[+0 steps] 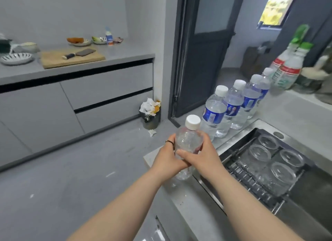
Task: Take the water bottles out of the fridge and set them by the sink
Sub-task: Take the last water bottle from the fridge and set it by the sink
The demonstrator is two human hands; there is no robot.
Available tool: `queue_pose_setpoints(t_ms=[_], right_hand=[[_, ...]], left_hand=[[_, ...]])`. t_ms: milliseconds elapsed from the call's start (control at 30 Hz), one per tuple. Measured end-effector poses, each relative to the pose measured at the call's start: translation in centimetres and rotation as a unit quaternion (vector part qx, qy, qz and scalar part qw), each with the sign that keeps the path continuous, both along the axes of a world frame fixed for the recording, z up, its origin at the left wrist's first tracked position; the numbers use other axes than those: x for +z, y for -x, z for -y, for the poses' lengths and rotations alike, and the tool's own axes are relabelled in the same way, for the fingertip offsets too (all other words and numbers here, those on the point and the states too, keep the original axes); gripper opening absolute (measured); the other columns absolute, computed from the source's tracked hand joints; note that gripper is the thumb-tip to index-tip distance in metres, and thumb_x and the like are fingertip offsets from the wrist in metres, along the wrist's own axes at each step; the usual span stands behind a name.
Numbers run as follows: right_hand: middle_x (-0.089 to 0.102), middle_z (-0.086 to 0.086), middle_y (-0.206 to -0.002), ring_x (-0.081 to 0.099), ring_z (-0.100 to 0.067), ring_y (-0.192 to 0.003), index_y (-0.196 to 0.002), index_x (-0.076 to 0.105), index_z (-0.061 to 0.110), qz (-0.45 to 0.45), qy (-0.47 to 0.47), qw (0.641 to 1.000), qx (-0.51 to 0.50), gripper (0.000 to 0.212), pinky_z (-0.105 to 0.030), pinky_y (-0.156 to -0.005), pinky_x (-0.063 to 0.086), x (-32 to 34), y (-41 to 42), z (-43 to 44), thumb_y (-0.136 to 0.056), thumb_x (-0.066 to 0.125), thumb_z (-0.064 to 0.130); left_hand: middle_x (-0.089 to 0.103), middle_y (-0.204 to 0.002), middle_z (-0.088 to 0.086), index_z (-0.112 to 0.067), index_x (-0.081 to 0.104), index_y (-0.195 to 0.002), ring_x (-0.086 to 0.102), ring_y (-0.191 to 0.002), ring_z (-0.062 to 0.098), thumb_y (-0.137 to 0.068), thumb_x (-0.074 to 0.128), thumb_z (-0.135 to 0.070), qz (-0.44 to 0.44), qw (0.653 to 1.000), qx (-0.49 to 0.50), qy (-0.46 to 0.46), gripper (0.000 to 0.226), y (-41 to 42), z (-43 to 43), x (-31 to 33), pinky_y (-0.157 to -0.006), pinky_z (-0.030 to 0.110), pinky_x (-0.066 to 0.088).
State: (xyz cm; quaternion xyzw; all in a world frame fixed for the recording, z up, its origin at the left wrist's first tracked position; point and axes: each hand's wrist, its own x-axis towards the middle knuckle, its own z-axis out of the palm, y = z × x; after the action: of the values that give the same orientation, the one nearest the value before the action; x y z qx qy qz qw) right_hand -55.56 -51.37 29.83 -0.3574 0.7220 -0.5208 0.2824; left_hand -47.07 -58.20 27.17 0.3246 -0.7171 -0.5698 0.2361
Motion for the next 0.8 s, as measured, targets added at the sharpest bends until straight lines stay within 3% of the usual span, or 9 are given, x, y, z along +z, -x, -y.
queue_pose_setpoints(t_ms=[133,300,400,500,567,633,700,800], right_hand=[[0.049,0.018,-0.081,0.048,0.008,-0.072,-0.107,0.032,0.032,0.011,0.01,0.999,-0.043,0.062,0.0,-0.058,0.042,0.1,1.4,1.7,-0.068,0.074,0.01],[0.048,0.02,-0.085,0.052,-0.004,-0.081,-0.124,0.034,0.028,0.0,0.01,0.997,-0.079,0.073,-0.021,-0.079,0.041,-0.1,2.1,3.3,-0.066,0.075,0.013],[0.048,0.022,-0.083,0.053,-0.003,-0.08,-0.12,0.036,0.027,-0.007,0.011,0.995,-0.095,0.068,-0.019,-0.076,0.042,-0.2,2.5,4.0,-0.066,0.075,0.015],[0.05,0.021,-0.086,0.052,0.003,-0.079,-0.121,0.037,0.021,-0.011,0.012,0.995,-0.095,0.067,-0.011,-0.07,0.04,-0.4,2.7,4.4,-0.067,0.075,0.013],[0.053,0.012,-0.095,0.055,-0.007,-0.089,-0.123,0.037,0.019,-0.017,0.009,0.995,-0.101,0.068,-0.017,-0.077,0.041,-0.6,2.6,4.6,-0.067,0.075,0.013],[0.051,0.007,-0.105,0.051,-0.01,-0.1,-0.125,0.036,0.019,-0.021,0.005,0.994,-0.104,0.071,-0.022,-0.085,0.038,-0.8,2.5,4.6,-0.066,0.075,0.014],[0.049,0.008,-0.107,0.049,-0.009,-0.102,-0.127,0.035,0.02,-0.018,0.002,0.994,-0.105,0.072,-0.022,-0.087,0.036,-0.9,2.4,4.6,-0.067,0.075,0.014],[0.05,0.008,-0.105,0.05,-0.009,-0.099,-0.124,0.036,0.021,-0.013,0.003,0.994,-0.11,0.069,-0.022,-0.084,0.036,-0.8,2.3,4.6,-0.068,0.074,0.015]], left_hand=[[0.059,-0.108,-0.003,-0.034,0.037,-0.109,0.058,-0.104,0.016,-0.057,0.076,-0.013,0.0,0.999,-0.046,0.007,0.069,2.4,2.5,-0.1,-0.092,0.028,0.046],[0.061,-0.115,0.002,-0.023,0.04,-0.12,0.059,-0.108,0.017,-0.052,0.075,-0.017,-0.007,0.997,-0.074,0.014,0.077,4.0,4.6,-0.6,-0.096,0.034,0.048],[0.061,-0.117,0.003,-0.021,0.039,-0.123,0.059,-0.108,0.018,-0.048,0.074,-0.019,-0.005,0.996,-0.09,0.02,0.082,4.6,5.6,-0.5,-0.096,0.036,0.049],[0.058,-0.111,-0.003,-0.02,0.036,-0.125,0.057,-0.103,0.012,-0.054,0.076,-0.013,-0.009,0.994,-0.106,0.01,0.082,5.0,6.4,-0.4,-0.087,0.016,0.047],[0.057,-0.106,-0.008,-0.02,0.035,-0.126,0.058,-0.099,0.007,-0.06,0.077,-0.004,-0.005,0.992,-0.126,0.008,0.08,5.0,7.0,-0.3,-0.076,0.0,0.045],[0.059,-0.106,-0.011,-0.021,0.035,-0.126,0.057,-0.095,-0.003,-0.062,0.076,-0.003,0.0,0.989,-0.145,0.009,0.078,4.9,7.3,-0.4,-0.072,-0.005,0.044],[0.059,-0.112,-0.007,-0.023,0.035,-0.126,0.055,-0.097,-0.007,-0.06,0.077,-0.006,0.002,0.987,-0.159,0.005,0.08,4.9,7.5,-0.7,-0.077,-0.002,0.045],[0.059,-0.119,-0.002,-0.032,0.035,-0.119,0.059,-0.104,0.006,-0.055,0.076,-0.014,0.001,0.987,-0.16,-0.004,0.078,4.8,7.4,-0.7,-0.093,0.018,0.048]])
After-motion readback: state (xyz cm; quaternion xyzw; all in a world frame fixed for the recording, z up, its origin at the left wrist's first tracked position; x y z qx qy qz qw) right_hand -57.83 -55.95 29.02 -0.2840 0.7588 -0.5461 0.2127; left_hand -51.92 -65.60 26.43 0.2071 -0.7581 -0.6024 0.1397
